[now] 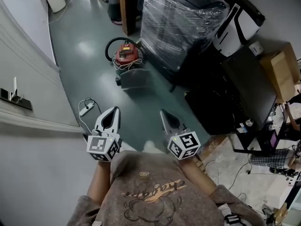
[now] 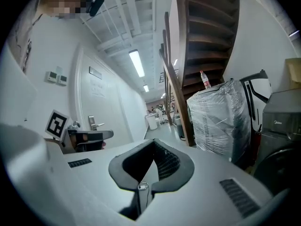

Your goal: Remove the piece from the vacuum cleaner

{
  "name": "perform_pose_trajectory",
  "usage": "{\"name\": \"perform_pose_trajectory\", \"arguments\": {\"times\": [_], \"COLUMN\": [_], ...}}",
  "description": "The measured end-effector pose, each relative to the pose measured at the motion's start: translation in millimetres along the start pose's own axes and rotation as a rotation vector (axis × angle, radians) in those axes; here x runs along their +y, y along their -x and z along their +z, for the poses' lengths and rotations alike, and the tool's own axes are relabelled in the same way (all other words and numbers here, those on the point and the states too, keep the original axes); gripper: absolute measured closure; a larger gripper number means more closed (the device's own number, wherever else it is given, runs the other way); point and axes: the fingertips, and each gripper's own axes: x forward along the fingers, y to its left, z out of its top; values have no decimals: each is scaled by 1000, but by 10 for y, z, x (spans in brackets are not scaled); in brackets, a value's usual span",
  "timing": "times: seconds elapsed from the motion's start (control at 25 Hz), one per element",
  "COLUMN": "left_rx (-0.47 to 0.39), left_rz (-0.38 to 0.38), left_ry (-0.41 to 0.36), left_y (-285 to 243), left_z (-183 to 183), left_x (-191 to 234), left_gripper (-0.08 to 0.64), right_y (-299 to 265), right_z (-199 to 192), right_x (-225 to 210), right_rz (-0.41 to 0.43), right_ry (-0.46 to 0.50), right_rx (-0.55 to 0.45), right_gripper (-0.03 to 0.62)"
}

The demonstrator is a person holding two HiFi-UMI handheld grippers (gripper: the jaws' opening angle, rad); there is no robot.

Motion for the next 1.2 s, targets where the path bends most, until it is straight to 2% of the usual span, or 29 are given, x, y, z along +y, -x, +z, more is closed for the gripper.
{"name": "perform_pose_trajectory", "arguments": {"times": [0.12, 0.28, 0.52, 0.8, 1.2], "left_rx": [-18, -18, -14, 1, 48], "left_rz": [38, 50, 44, -28, -155], "left_ry": [23, 37, 46, 47, 7], "left_y": [-51, -122, -381, -1084, -2106], "left_z": [-20, -4, 49, 184, 663], "left_x": [-53, -61, 234, 869, 1844], "left_gripper": [558, 558, 558, 558, 558], "right_y": [8, -89, -492, -1328, -2714], "right_z": [-29, -21, -15, 61, 443], "right_x": [-146, -247, -284, -379, -533], "right_rz": [25, 36, 50, 27, -52], "right_ry": [-7, -24, -32, -43, -40], "right_rx": [27, 36, 46, 63, 45], "right_gripper": [594, 594, 594, 594, 594]}}
